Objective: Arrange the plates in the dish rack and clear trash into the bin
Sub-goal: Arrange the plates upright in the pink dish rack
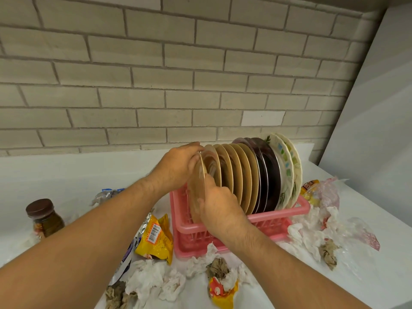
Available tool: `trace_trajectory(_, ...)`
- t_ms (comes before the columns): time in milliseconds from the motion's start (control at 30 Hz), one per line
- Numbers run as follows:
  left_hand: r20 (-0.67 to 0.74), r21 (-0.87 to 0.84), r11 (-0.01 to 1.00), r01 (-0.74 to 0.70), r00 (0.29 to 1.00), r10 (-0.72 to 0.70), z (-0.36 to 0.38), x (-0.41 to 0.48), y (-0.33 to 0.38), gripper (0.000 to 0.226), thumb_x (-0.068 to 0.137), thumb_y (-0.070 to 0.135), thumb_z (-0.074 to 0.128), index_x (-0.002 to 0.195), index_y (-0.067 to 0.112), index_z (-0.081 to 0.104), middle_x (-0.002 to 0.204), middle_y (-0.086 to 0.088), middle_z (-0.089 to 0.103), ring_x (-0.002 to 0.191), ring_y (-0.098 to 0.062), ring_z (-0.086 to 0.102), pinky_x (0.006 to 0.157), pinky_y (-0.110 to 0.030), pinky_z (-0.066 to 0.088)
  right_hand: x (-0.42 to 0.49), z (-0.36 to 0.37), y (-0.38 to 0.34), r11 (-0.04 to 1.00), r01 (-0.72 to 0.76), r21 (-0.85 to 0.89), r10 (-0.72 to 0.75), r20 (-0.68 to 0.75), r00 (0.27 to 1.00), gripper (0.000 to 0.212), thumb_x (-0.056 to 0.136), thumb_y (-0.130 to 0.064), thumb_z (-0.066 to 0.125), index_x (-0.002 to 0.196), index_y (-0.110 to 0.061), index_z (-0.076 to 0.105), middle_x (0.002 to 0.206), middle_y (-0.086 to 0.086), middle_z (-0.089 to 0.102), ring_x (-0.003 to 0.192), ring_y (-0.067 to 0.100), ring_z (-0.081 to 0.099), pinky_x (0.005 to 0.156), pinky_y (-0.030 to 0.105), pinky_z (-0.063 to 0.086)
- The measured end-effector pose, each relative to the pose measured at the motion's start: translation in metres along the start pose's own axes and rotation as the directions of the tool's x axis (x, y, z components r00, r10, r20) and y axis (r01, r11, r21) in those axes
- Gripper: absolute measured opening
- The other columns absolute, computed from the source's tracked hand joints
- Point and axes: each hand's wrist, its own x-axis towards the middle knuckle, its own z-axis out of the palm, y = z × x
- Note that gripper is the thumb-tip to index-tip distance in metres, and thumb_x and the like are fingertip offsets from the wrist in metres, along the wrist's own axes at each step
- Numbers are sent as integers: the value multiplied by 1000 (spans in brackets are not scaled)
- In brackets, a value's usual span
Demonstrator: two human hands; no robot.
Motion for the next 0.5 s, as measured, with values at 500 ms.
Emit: trace_trajectory(500,17,-127,990,56,998,-54,13,5,6,39,100,33,40,137,24,48,146,5,42,134,-8,34,99,-14,20,-11,-25,6,996,84,15,-83,-58,995,36,92,-33,53,124,-25,39,90,2,63,80,22,63,71,41,57)
